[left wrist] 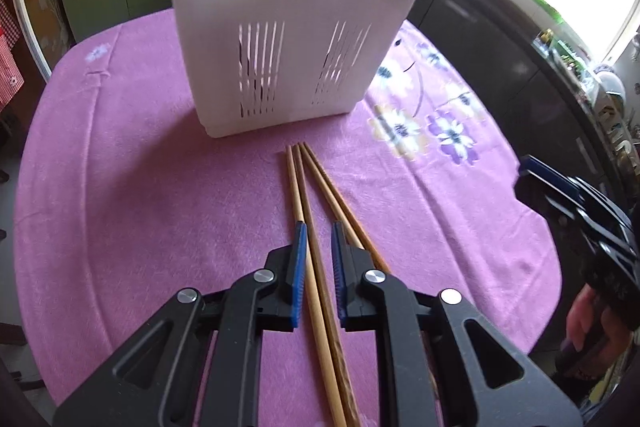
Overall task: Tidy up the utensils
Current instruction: 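Grasp a chopstick with the left gripper and lift it while the right moves to the chopsticks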
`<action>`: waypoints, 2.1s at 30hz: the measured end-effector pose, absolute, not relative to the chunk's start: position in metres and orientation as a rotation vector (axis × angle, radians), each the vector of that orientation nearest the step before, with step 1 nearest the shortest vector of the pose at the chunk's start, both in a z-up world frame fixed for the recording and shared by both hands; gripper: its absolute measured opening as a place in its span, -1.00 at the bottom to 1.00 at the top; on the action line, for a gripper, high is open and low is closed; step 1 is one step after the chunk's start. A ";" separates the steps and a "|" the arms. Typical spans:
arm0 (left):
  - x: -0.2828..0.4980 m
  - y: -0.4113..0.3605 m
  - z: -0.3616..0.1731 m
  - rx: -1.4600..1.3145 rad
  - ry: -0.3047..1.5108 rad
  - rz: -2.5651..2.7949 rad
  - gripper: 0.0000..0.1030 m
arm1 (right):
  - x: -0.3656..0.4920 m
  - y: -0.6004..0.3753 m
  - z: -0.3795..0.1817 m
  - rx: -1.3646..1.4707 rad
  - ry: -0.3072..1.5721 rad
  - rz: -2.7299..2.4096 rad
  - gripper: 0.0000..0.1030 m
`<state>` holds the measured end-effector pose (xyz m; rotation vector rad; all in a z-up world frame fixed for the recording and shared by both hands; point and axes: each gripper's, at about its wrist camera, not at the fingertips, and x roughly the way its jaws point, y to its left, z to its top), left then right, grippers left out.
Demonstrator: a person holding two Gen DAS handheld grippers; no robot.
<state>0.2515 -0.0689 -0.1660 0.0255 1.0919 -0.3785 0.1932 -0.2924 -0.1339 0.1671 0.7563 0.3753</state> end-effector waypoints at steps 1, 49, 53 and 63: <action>0.254 -0.070 -0.169 0.028 1.099 -0.374 -0.77 | 0.194 -0.295 -0.137 0.171 0.762 0.374 -0.47; 0.278 -0.093 -0.191 0.127 1.124 -0.285 -0.85 | 0.204 -0.282 -0.148 0.191 0.826 0.432 -0.38; 0.276 -0.089 -0.191 0.106 1.121 -0.291 -0.88 | 0.203 -0.284 -0.148 0.194 0.826 0.428 -0.38; 0.249 -0.074 -0.149 0.107 1.001 -0.296 -0.89 | 0.199 -0.285 -0.142 0.190 0.815 0.434 -0.35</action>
